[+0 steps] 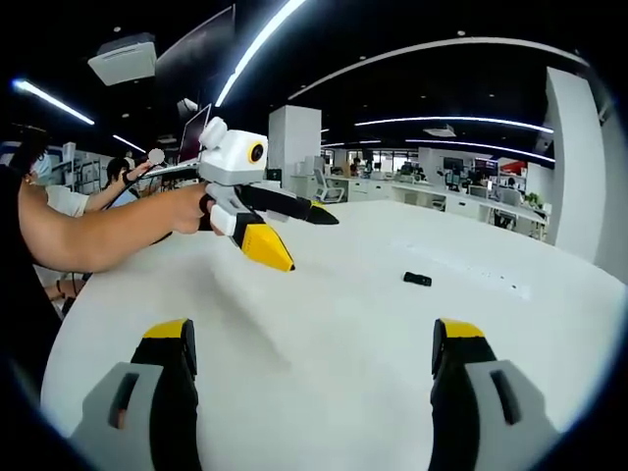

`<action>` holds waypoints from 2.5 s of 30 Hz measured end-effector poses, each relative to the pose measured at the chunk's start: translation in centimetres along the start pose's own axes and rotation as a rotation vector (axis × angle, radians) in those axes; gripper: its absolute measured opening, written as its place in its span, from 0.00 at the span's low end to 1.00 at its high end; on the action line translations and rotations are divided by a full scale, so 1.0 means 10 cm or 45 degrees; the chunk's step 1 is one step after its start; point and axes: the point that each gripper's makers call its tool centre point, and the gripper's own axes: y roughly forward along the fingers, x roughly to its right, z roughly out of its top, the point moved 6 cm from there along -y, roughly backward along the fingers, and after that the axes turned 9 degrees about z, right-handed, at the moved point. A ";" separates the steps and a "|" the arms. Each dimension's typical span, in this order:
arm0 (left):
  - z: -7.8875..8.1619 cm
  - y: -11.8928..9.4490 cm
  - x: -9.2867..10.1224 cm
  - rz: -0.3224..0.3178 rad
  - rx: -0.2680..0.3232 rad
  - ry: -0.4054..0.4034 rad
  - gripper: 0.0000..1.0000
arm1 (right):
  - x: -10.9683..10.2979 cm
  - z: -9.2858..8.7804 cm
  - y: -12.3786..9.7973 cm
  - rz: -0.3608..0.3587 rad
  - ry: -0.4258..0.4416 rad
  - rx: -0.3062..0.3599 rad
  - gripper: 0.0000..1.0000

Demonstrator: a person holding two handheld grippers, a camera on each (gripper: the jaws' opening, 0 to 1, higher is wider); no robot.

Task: Snap the two parts of the plastic buckle together until the buckle closes and remains connected.

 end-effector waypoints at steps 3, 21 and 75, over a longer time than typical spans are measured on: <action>-0.02 -0.02 0.02 -0.010 -0.014 -0.008 0.99 | 0.01 0.00 0.00 -0.005 0.001 0.001 1.00; -0.01 -0.23 0.14 0.009 0.017 0.000 0.99 | -0.01 -0.05 -0.04 -0.021 0.014 -0.020 1.00; -0.12 -0.85 0.35 0.048 0.098 -0.079 0.99 | 0.06 -0.06 -0.04 -0.060 0.022 -0.010 1.00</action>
